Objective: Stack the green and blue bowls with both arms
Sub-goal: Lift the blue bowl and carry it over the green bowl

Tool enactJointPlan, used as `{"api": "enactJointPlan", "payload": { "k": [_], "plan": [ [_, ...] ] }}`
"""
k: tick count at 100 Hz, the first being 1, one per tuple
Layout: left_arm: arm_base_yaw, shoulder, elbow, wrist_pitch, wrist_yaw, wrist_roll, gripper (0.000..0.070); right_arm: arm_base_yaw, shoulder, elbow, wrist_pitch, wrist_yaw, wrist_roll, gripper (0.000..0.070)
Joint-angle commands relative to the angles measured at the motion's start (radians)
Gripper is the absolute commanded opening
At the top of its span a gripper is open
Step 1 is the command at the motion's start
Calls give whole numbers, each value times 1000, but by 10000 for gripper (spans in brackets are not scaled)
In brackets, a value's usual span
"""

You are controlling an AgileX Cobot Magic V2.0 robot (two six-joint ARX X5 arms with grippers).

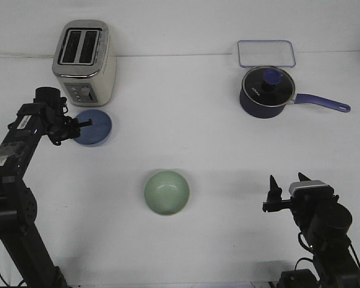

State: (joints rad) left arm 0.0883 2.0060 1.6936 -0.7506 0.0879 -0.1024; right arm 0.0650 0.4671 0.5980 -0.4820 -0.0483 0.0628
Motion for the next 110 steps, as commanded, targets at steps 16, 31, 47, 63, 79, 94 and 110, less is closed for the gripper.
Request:
{"api": "enactJointPlan", "payload": {
  "k": [16,31,47,63,79,94,110],
  "plan": [
    [4,-132,16,-35,78,11,7,1,3,11,12,4,0,530],
    [-8,-267,16,-92,127,3,9,1,3,11,19,4,0,530],
    [-56,-387,16,-171,153,0,9,1,3,11,18,4,0,530],
    [-172,-473,14,-212,153,0,9,1,3,11,19,4,0,530],
    [-332,-497,12,-270,153,4,9,1,3,11,18,4,0,530],
    [-470,-497,-27,-266,153,5,9,1,3,11,18,4,0,530],
    [-572,-496,-134,-238,153,5,9,1,3,11,18,4,0,530]
  ]
}}
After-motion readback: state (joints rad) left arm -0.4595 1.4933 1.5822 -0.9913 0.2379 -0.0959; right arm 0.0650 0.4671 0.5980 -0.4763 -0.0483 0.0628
